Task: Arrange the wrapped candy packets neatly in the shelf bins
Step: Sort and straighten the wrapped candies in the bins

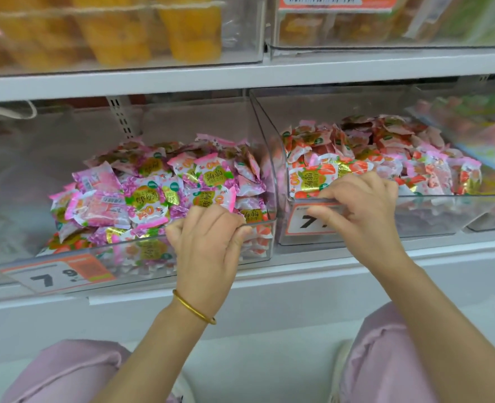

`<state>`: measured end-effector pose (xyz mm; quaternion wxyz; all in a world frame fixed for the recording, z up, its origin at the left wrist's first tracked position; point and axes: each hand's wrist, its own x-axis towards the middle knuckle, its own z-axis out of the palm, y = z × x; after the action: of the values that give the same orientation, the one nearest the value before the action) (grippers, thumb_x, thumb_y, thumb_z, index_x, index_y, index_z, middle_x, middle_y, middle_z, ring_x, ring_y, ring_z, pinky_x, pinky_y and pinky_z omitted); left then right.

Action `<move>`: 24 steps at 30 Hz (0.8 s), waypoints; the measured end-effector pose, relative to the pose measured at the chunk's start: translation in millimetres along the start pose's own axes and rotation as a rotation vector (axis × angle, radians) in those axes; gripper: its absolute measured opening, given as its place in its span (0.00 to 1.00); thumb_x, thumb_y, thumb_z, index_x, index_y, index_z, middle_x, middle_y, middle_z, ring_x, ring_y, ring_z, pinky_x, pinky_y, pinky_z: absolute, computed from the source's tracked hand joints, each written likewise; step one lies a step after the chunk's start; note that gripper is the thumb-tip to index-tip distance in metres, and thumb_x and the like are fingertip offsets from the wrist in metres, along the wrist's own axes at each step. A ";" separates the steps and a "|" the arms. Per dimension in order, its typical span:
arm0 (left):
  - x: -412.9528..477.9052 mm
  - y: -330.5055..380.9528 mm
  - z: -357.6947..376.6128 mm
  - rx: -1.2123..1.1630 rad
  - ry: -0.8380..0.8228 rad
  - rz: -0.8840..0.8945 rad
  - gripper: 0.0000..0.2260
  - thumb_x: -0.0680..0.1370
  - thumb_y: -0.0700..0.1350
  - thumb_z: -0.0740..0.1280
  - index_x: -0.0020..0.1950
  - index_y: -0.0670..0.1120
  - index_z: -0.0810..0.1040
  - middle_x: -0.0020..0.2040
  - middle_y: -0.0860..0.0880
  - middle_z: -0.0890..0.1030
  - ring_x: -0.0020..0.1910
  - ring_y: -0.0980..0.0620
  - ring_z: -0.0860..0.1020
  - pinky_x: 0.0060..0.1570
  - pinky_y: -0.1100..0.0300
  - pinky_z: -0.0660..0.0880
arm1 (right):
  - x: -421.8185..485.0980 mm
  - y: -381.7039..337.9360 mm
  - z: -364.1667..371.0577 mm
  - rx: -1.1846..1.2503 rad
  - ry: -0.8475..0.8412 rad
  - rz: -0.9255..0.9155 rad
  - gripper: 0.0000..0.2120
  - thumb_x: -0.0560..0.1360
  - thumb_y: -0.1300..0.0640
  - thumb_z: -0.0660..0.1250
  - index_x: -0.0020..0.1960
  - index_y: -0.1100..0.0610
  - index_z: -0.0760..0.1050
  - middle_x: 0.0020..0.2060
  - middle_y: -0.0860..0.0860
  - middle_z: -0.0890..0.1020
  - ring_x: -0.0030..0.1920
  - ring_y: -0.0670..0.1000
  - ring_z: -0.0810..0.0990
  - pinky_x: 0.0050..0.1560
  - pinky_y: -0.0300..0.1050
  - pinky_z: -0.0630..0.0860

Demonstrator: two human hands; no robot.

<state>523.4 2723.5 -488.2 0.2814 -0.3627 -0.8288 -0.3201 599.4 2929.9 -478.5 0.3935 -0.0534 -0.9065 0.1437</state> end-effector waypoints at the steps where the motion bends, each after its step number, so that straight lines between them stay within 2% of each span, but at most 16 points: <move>1: 0.6 0.1 -0.9 -0.007 0.007 -0.002 0.13 0.78 0.52 0.58 0.39 0.49 0.77 0.38 0.54 0.75 0.41 0.53 0.66 0.42 0.59 0.50 | 1.2 -0.4 -0.6 -0.003 0.008 -0.001 0.15 0.71 0.42 0.64 0.39 0.54 0.79 0.37 0.42 0.75 0.44 0.46 0.66 0.43 0.42 0.50; 7: -1.8 -0.1 -3.8 0.001 0.003 0.011 0.13 0.78 0.52 0.58 0.39 0.49 0.78 0.38 0.54 0.76 0.42 0.53 0.67 0.42 0.59 0.50 | 1.3 -0.4 -5.9 0.013 0.030 -0.020 0.16 0.71 0.43 0.64 0.39 0.55 0.79 0.38 0.41 0.73 0.44 0.46 0.66 0.44 0.40 0.50; 11: -5.9 -1.8 -6.9 0.026 -0.003 0.023 0.13 0.78 0.51 0.59 0.40 0.48 0.78 0.39 0.54 0.76 0.42 0.53 0.67 0.43 0.60 0.50 | -4.8 -1.0 -2.7 -0.008 0.000 -0.053 0.17 0.72 0.42 0.63 0.39 0.55 0.78 0.38 0.45 0.77 0.44 0.47 0.67 0.44 0.40 0.50; 15: -7.5 0.5 -7.4 0.072 -0.046 -0.008 0.10 0.77 0.50 0.60 0.40 0.48 0.77 0.39 0.53 0.75 0.42 0.51 0.66 0.42 0.59 0.50 | -12.4 -1.4 4.5 -0.056 -0.051 -0.082 0.19 0.73 0.38 0.59 0.40 0.52 0.77 0.38 0.45 0.79 0.44 0.48 0.68 0.46 0.41 0.52; 18: -4.9 12.6 -10.5 0.074 -0.023 -0.051 0.09 0.73 0.50 0.62 0.47 0.47 0.77 0.44 0.50 0.77 0.47 0.49 0.68 0.44 0.57 0.56 | -12.2 -0.5 3.3 -0.093 -0.064 -0.072 0.18 0.72 0.38 0.60 0.41 0.52 0.77 0.38 0.45 0.79 0.44 0.48 0.68 0.45 0.41 0.53; 21: 4.7 35.6 -4.2 0.147 0.057 0.125 0.12 0.72 0.49 0.66 0.52 0.47 0.79 0.52 0.47 0.79 0.54 0.46 0.69 0.53 0.51 0.62 | -13.1 -2.2 1.2 -0.124 -0.093 -0.058 0.18 0.71 0.38 0.61 0.45 0.51 0.78 0.40 0.46 0.78 0.45 0.49 0.68 0.45 0.44 0.56; 24: 15.2 48.4 9.2 0.276 0.006 0.315 0.09 0.71 0.51 0.68 0.47 0.47 0.81 0.58 0.47 0.79 0.61 0.47 0.68 0.62 0.46 0.62 | -19.5 3.7 -9.7 -0.124 -0.081 0.003 0.21 0.72 0.37 0.61 0.52 0.52 0.77 0.46 0.47 0.79 0.49 0.49 0.71 0.49 0.42 0.58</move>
<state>550.3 2762.3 -467.7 0.3773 -0.4449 -0.7970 -0.1564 619.8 2931.4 -486.9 0.3522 -0.0732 -0.9287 0.0899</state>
